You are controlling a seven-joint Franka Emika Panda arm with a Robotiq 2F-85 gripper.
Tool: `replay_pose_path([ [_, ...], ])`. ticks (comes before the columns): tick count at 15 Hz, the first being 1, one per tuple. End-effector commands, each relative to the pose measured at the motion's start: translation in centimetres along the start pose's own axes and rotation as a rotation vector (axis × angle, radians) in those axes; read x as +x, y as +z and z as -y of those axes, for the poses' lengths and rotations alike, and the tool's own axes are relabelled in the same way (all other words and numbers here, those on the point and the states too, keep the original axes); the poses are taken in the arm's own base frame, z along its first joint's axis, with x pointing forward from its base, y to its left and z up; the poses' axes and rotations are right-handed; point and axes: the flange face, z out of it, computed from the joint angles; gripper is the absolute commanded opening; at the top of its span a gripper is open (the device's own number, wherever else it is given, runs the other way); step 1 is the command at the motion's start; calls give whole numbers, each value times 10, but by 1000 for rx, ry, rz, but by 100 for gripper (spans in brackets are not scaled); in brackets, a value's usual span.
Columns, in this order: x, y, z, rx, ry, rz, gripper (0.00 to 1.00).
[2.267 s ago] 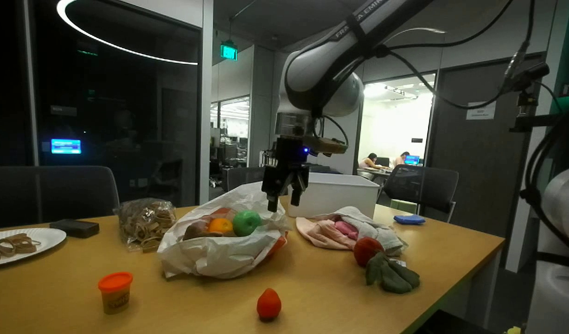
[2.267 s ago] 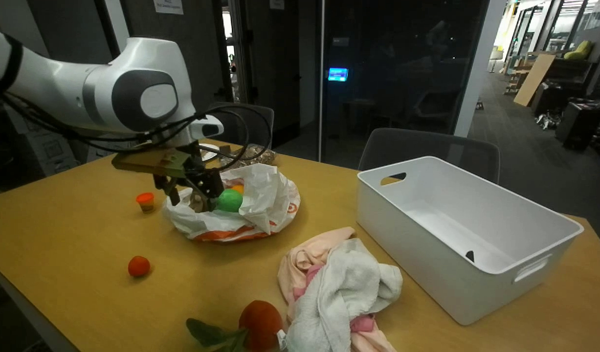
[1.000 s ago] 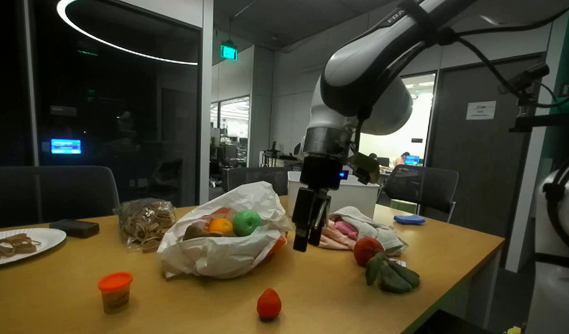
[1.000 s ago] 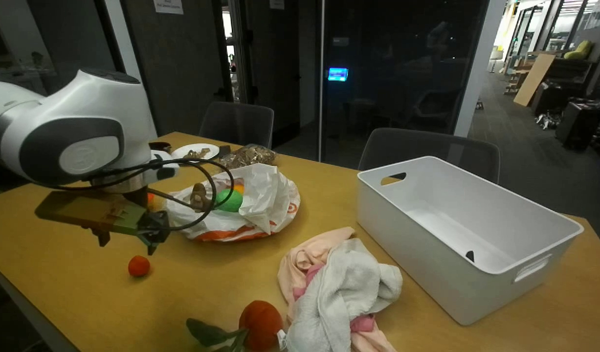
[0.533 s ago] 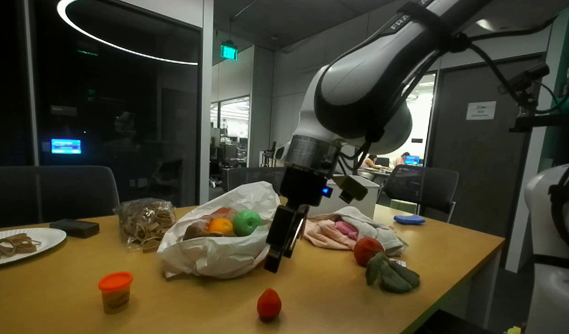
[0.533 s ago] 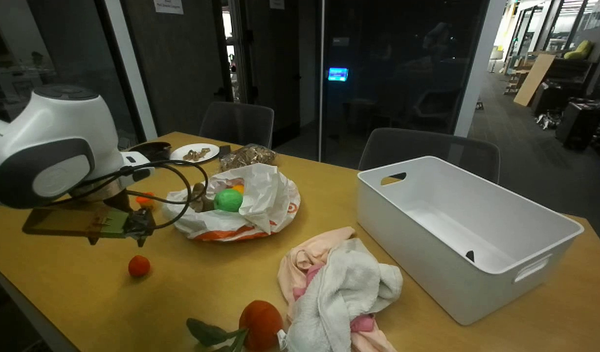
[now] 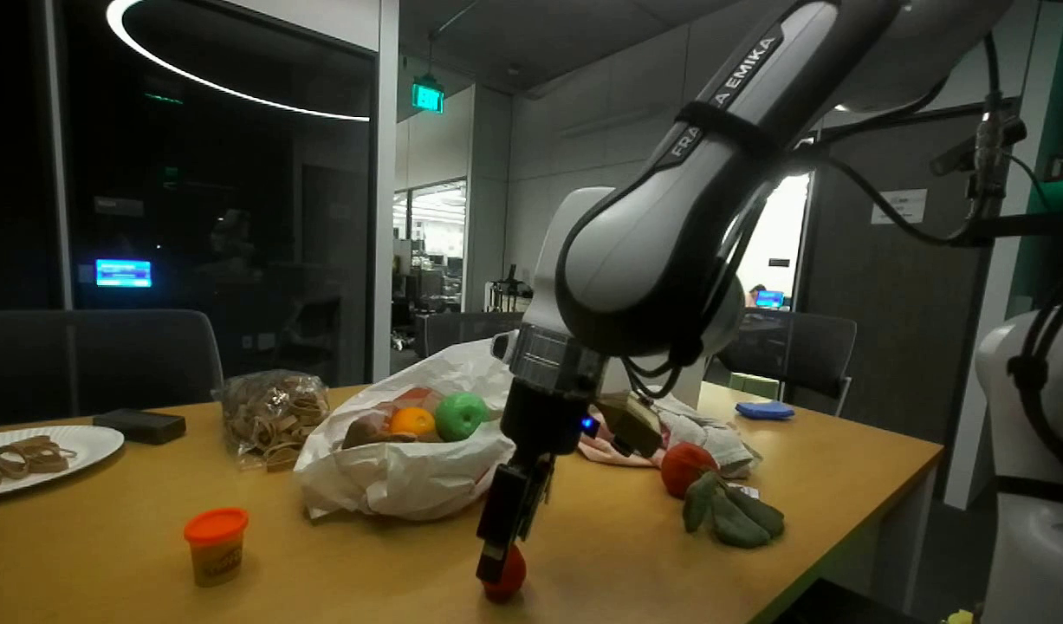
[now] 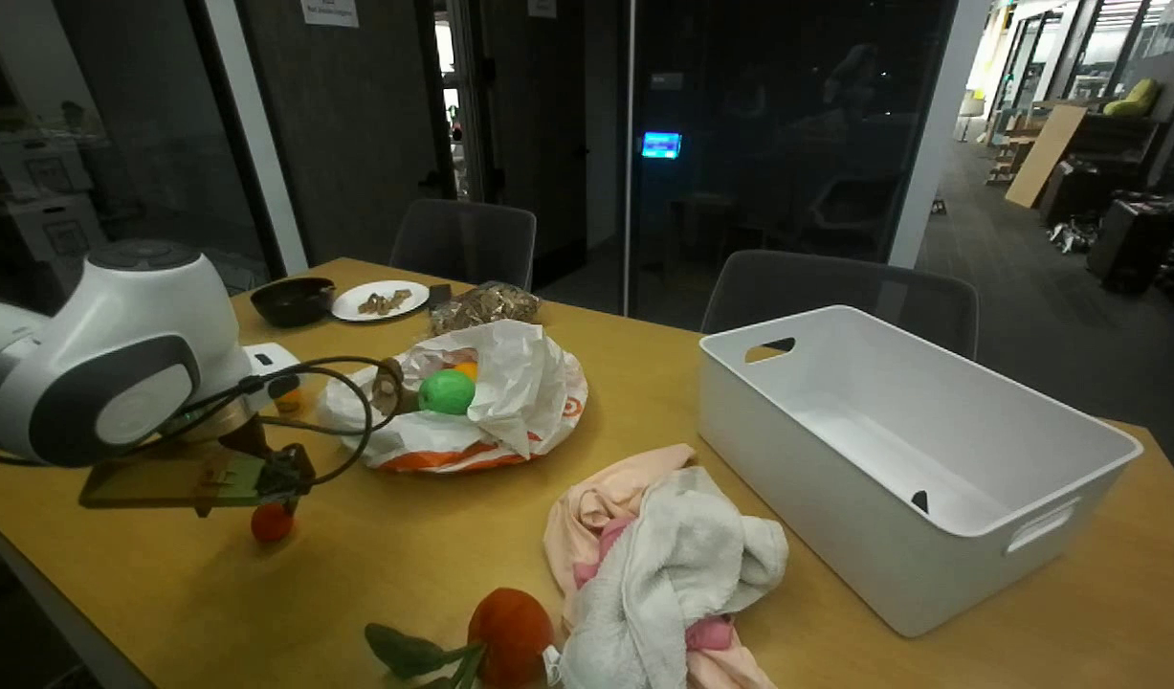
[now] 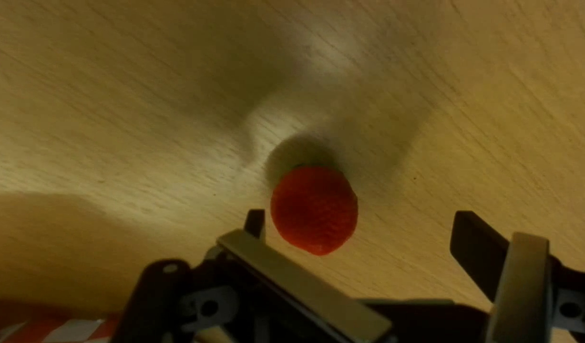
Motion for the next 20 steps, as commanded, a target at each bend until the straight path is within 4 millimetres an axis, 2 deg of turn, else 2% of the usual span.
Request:
replay_pose_path([
  [1, 0, 16, -2, -23, -13, -17, 100],
  [3, -1, 24, -3, -29, -22, -13, 100],
  [5, -2, 29, -3, -30, -29, -5, 74],
  [11, 3, 19, -4, -46, -59, -11, 27],
  [12, 5, 14, -5, -57, -65, -23, 26],
  [16, 18, -25, -8, -109, -94, -126, 26],
  [20, 53, -60, -13, -169, -99, -237, 26],
])
